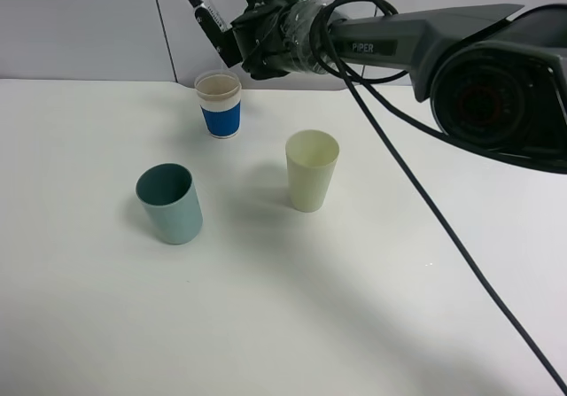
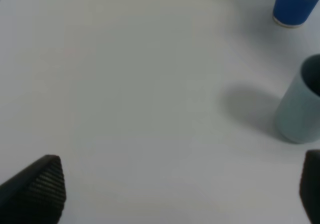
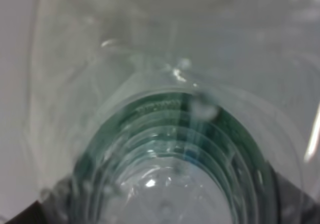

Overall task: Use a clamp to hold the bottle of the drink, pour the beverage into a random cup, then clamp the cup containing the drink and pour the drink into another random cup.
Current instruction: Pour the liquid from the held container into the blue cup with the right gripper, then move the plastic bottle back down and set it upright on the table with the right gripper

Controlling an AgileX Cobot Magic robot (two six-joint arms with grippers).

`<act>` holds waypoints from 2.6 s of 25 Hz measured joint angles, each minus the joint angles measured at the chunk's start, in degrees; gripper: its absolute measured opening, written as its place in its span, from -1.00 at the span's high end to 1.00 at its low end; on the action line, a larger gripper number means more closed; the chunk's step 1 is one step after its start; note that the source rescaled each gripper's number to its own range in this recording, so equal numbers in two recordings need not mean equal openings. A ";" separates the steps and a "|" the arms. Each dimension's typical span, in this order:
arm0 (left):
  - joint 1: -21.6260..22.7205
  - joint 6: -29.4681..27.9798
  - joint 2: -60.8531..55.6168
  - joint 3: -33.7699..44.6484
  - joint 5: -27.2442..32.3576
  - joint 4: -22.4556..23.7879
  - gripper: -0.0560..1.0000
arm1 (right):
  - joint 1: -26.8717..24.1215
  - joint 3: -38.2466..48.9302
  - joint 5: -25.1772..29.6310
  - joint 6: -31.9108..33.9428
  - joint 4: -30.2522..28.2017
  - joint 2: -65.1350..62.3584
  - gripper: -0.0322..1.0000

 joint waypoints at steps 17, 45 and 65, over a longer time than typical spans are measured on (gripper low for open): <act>0.00 0.00 0.00 0.00 0.00 0.00 -0.69 | 0.04 0.00 23.42 52.25 23.91 -12.49 0.94; 0.00 0.00 0.00 0.00 0.00 0.00 -0.69 | 0.48 12.17 20.42 52.47 42.71 -40.30 0.94; 0.00 0.00 0.00 0.00 0.00 0.00 -0.69 | -20.07 58.74 -10.32 65.39 50.08 -63.34 0.94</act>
